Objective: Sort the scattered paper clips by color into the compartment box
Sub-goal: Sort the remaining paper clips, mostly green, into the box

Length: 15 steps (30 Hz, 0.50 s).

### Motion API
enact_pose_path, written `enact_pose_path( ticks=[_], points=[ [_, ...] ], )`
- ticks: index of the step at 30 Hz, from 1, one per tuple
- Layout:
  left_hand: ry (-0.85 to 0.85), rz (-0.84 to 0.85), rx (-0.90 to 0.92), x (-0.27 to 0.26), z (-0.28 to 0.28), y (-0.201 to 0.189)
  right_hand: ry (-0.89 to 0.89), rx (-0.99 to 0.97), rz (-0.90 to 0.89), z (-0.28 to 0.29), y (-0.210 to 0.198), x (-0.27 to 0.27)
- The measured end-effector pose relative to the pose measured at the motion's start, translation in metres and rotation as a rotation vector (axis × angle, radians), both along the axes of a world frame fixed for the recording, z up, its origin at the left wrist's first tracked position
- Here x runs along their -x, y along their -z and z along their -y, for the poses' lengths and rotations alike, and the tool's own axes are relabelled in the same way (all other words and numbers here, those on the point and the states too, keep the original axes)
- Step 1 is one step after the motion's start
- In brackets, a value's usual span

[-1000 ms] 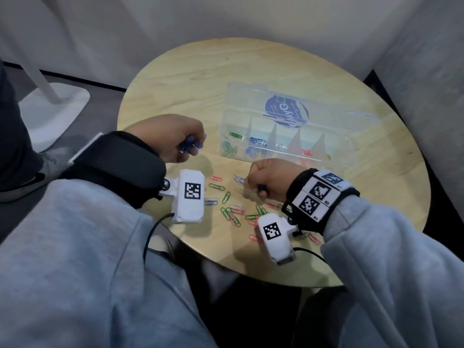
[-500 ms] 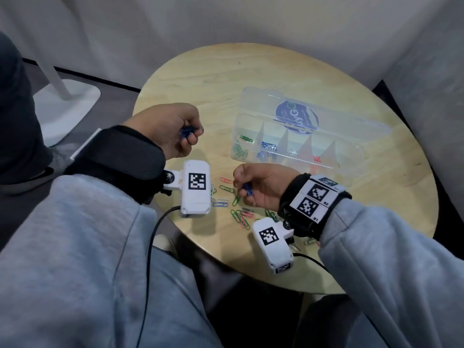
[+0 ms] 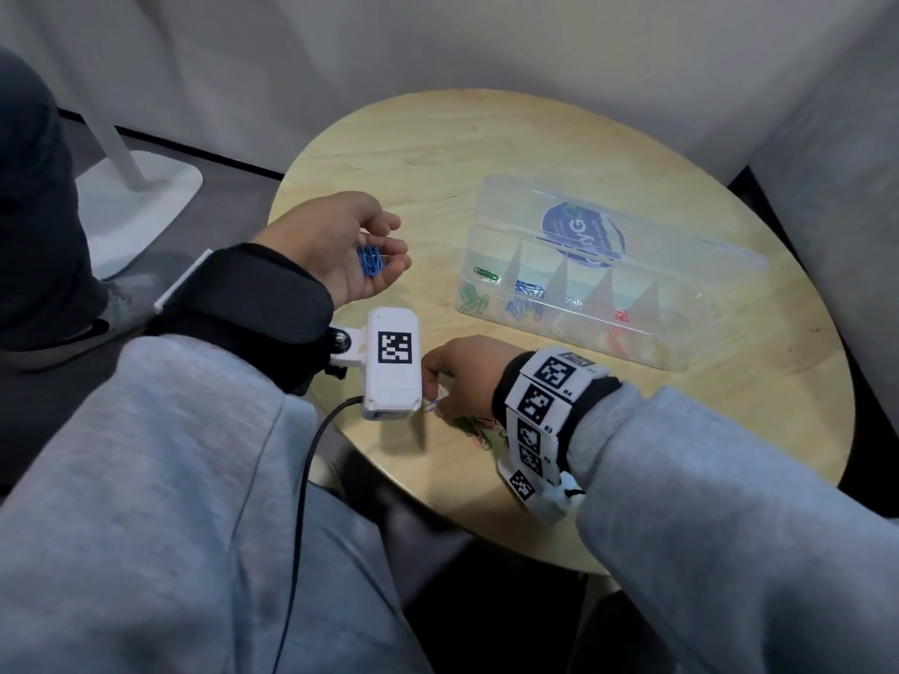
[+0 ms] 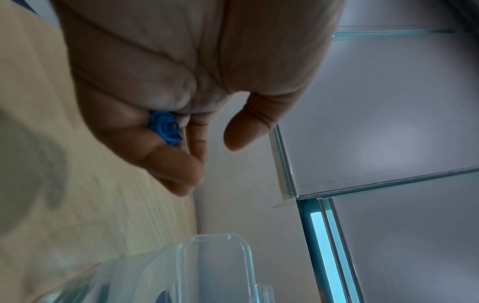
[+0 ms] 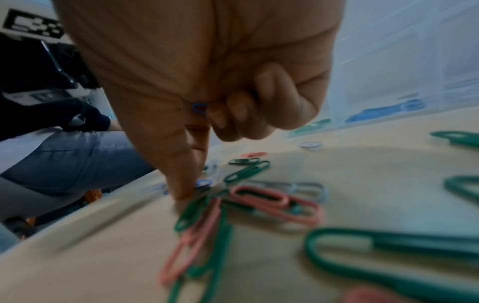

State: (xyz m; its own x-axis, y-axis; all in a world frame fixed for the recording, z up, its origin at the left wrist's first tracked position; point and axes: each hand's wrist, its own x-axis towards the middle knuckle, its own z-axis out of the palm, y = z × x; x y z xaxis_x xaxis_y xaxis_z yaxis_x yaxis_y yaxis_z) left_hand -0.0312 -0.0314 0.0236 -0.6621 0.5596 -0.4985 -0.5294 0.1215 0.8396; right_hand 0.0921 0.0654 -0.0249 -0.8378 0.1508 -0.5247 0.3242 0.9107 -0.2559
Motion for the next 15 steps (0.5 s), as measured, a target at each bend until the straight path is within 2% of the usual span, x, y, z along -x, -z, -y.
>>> enact_pose_path(
  ticks=[5, 10, 15],
  points=[
    [0.024, 0.082, -0.072, -0.002, 0.0, 0.004, -0.034, -0.024, -0.013, -0.003, 0.001, -0.002],
    [0.083, 0.03, -0.02, -0.01, -0.009, 0.006, -0.009, -0.047, 0.08, -0.005, 0.005, -0.002],
    [0.107, 0.012, -0.028, -0.014, -0.013, 0.004, 0.164, 0.038, 0.071, -0.034, -0.02, -0.007]
  ],
)
